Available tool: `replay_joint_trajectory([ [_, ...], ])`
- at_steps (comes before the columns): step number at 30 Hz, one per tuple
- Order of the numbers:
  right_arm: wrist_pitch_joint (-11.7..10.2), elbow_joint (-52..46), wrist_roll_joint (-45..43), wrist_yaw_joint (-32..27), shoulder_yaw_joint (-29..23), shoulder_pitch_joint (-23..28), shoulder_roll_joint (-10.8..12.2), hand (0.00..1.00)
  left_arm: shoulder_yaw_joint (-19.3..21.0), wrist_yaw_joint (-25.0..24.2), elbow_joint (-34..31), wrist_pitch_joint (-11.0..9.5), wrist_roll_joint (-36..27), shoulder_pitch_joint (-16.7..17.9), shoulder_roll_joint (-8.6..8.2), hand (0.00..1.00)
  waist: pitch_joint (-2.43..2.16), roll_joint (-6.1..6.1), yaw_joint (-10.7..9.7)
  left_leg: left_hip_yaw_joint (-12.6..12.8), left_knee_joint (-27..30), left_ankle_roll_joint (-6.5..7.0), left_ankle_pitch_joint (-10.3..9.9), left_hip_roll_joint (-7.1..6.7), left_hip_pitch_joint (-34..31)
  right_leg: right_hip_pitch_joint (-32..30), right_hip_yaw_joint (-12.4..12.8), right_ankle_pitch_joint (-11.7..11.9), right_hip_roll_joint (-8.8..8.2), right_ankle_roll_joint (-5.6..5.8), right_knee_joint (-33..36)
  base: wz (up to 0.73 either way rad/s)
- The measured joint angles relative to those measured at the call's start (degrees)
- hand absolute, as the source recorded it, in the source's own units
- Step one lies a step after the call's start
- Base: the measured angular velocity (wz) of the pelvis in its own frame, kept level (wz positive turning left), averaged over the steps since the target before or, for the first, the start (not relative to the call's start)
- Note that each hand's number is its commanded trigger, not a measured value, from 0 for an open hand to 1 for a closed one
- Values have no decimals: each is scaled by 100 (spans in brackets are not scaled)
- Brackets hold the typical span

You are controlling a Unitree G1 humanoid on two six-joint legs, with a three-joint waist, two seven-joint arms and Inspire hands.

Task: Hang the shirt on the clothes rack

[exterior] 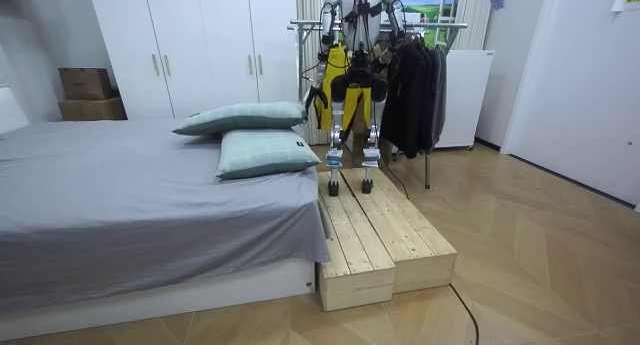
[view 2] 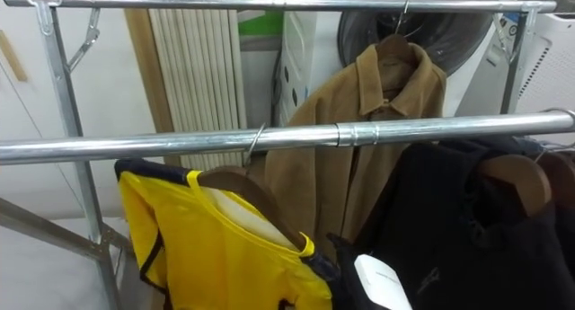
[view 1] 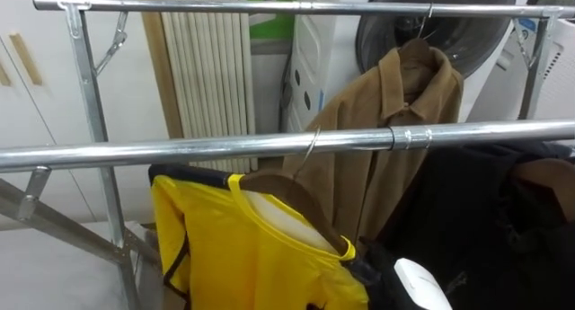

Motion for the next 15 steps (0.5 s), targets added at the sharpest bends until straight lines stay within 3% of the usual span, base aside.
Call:
replay_joint_trajectory([
  [8,-5,-66,949,95,-147,0,-5,0,-1,-1,-5,-14,8,0,5,0,0,8,-4,3,0,0,0,0,-17,-12,2,0,38,0,-6,0],
  [15,-5,-433,3039,558,-271,-34,-12,0,-3,-61,-3,-19,6,14,-1,0,12,63,-10,5,0,0,0,7,-36,-18,8,0,32,0,-25,0],
])
